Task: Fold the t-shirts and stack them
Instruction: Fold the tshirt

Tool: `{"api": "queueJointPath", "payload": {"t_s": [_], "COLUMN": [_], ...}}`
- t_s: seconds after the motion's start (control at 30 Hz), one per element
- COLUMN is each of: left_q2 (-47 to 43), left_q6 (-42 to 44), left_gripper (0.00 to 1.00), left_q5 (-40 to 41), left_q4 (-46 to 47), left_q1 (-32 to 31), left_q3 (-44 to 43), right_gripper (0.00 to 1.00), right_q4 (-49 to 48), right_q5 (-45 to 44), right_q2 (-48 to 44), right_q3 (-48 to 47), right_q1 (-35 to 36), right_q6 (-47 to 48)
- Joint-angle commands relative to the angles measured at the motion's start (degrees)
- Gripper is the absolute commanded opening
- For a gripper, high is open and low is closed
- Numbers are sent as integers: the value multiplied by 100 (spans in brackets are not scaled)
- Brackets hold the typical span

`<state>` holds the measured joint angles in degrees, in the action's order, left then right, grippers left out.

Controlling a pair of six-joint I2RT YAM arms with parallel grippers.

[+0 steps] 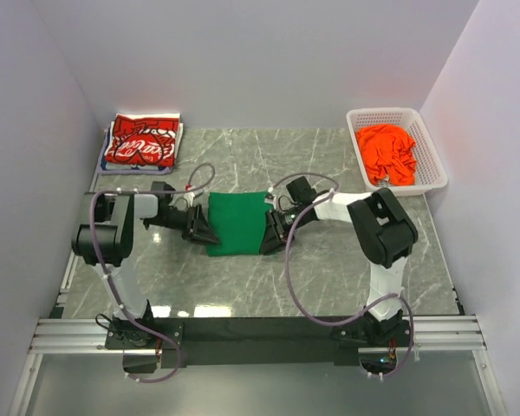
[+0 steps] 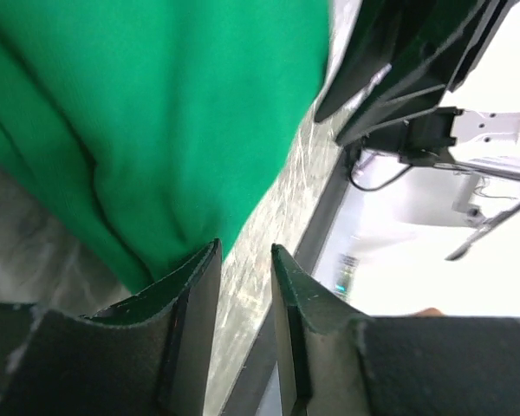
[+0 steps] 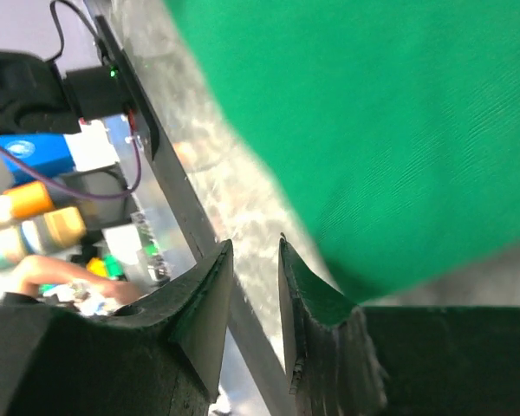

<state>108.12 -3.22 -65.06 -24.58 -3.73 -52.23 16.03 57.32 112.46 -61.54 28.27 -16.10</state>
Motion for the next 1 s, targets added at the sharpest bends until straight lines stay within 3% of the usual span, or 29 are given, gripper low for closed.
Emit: {"api": "queueJointPath", "payload": {"t_s": [0.0, 0.1, 0.33, 0.5, 0.73, 0.8, 0.97], "left_q2": [-607, -783, 420, 1245, 1661, 1390, 256], "left_q6": [921, -95, -2012, -2375, -1869, -1613, -67], "left_gripper": [36, 38, 36, 35, 35, 36, 41], "left_q5": [46, 81, 529, 836, 1328, 1364, 1906], "left_q4": [-479, 711, 2664, 3073, 2643, 2388, 1413], "left_q1": [109, 91, -49, 3, 267, 328, 503], "left_q3": [-603, -868, -1712, -1887, -2441, -2572, -2653], "right_gripper": [35, 36, 36, 36, 34, 34, 35], "right_q4": [585, 270, -363, -504, 118, 277, 514], "right_q5": [-107, -300, -537, -713, -1678, -1785, -1873], "right_q2": [-822, -771, 765, 1750, 2464, 2404, 1710], "right_q3": [-514, -1182, -2616, -3205, -3944, -4094, -4103], "right_q1": [-102, -269, -603, -832, -1166, -1245, -1202], "right_q6": [634, 415, -376, -728, -834, -799, -378]}}
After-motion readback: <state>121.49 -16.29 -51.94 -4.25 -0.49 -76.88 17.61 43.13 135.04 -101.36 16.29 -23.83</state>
